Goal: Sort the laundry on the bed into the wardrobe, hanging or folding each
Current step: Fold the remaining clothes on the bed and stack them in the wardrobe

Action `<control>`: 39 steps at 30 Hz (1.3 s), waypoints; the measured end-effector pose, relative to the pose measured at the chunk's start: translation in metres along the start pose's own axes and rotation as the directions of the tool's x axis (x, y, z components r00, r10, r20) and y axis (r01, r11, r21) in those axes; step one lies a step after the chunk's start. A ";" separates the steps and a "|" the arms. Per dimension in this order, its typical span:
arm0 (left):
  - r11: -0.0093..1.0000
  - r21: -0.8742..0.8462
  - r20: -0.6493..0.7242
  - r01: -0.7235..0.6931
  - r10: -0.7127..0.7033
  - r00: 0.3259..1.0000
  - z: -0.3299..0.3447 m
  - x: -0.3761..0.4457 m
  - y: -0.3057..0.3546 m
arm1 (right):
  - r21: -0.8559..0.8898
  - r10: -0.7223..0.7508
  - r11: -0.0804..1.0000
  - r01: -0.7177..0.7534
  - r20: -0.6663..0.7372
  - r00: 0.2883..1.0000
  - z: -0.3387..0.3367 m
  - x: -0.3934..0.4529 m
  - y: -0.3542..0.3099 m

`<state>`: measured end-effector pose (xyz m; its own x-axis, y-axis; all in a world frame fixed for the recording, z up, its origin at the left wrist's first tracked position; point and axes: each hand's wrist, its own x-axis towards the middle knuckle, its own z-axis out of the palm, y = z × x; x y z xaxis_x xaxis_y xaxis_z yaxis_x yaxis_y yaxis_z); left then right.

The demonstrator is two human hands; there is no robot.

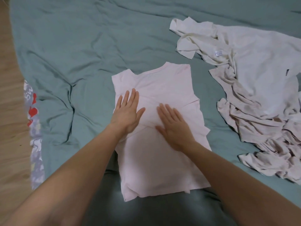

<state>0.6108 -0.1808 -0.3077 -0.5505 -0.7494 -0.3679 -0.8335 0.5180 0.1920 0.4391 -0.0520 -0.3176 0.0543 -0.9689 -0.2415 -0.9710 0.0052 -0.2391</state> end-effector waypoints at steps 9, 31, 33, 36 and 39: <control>0.967 -0.145 -0.203 0.207 -0.234 0.951 -0.034 0.024 -0.020 | 0.160 0.363 0.930 -0.329 -0.292 0.885 -0.049 -0.004 0.034; -0.516 -0.845 0.468 0.140 -0.587 0.660 -0.079 0.063 -0.017 | 0.780 0.512 -0.052 -0.623 0.557 0.654 -0.122 0.122 0.094; -0.511 -0.854 0.433 0.095 -0.599 0.673 -0.086 0.059 -0.015 | 0.800 0.465 -0.237 -0.551 0.591 0.659 -0.123 0.122 0.096; -0.590 -0.807 0.434 0.000 -0.594 0.677 -0.089 0.045 -0.016 | 0.821 0.428 -0.372 -0.434 0.566 0.704 -0.127 0.115 0.098; -0.663 -0.749 0.474 0.004 -0.531 0.702 -0.097 0.020 -0.017 | 0.850 0.379 -0.394 -0.349 0.497 0.781 -0.144 0.093 0.093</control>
<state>0.6094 -0.2442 -0.2298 0.0780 -0.6061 -0.7916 0.5153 -0.6552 0.5524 0.3203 -0.1776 -0.2264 -0.2099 -0.6318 -0.7462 0.5615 0.5469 -0.6210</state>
